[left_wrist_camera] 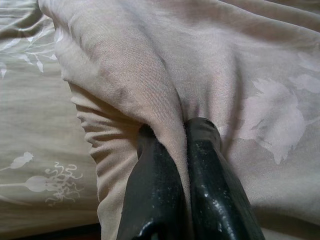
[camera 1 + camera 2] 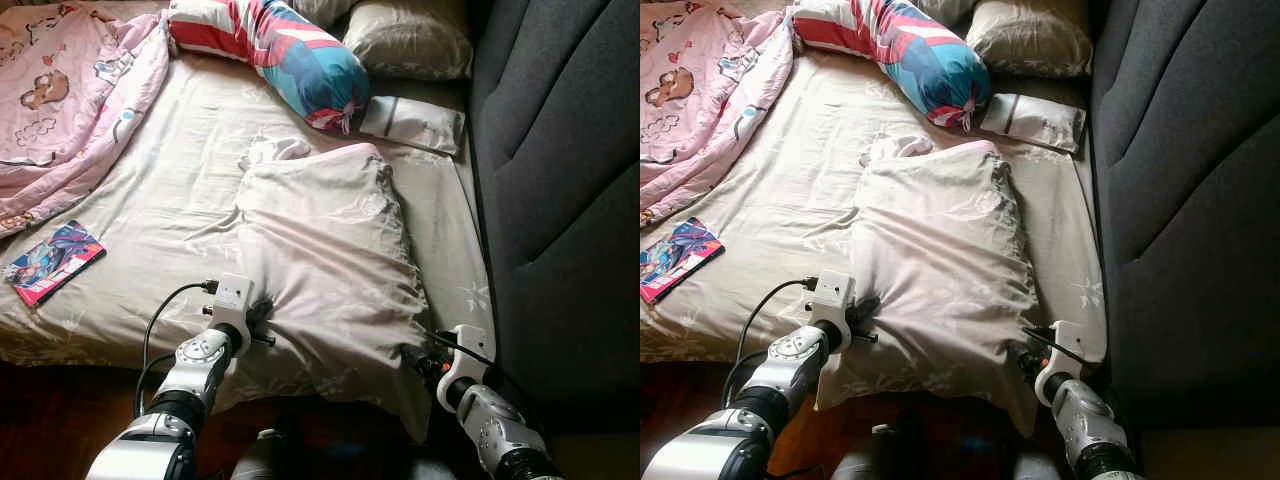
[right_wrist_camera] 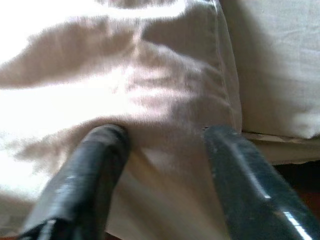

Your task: Clean up the room

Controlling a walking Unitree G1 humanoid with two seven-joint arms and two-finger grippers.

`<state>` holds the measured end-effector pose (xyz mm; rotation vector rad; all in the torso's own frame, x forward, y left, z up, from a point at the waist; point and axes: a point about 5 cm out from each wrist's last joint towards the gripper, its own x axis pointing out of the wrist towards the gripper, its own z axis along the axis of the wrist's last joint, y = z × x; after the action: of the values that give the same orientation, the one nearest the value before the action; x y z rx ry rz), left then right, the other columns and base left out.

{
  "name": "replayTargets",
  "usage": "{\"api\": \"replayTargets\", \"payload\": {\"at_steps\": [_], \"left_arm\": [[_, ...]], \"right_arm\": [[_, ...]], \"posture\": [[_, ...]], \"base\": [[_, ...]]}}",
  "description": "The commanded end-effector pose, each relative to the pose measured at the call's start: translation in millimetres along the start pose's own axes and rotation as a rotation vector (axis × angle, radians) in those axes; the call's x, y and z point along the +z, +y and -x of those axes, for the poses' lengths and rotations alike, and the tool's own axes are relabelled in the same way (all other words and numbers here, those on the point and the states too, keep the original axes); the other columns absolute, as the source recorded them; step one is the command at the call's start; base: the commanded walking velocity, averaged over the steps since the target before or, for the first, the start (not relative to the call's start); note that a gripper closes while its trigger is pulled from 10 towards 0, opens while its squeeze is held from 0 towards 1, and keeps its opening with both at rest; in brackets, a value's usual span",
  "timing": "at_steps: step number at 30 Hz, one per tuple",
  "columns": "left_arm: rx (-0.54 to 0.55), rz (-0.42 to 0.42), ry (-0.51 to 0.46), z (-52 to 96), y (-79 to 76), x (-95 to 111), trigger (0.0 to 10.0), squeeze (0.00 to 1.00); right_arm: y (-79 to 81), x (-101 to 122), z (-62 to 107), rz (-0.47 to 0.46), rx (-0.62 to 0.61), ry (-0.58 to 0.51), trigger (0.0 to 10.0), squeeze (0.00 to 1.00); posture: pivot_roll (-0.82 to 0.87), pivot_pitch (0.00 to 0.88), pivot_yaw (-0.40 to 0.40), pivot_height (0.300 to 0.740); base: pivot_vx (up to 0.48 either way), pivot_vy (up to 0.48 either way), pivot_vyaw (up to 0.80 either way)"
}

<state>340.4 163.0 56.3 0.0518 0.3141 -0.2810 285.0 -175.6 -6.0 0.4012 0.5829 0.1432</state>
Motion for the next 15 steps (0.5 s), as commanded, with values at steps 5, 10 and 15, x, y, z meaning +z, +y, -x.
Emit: {"api": "replayTargets", "payload": {"at_steps": [5, 10, 15], "left_arm": [[0.007, -0.011, 0.028, 6.2, 5.3, -11, 10.0, 0.00], [0.005, -0.012, 0.031, 6.9, 5.1, -12, 10.0, 0.00], [0.001, -0.017, 0.030, 7.4, 4.8, -12, 10.0, 0.00]], "right_arm": [[1.1, -7, 0.3, -0.035, 0.005, 0.007, 10.0, 1.00], [1.4, -6, 0.1, -0.046, 0.007, 0.002, 10.0, 1.00], [-1.1, -17, 1.0, -0.050, -0.017, 0.058, 10.0, 0.99]], "posture": [[-0.08, 0.231, 0.101, 0.740], [-0.08, 0.229, 0.104, 0.740], [-0.07, 0.233, 0.109, 0.740]], "base": [[0.000, 0.000, 0.00], [0.000, 0.000, 0.00], [0.000, 0.000, 0.00]]}}
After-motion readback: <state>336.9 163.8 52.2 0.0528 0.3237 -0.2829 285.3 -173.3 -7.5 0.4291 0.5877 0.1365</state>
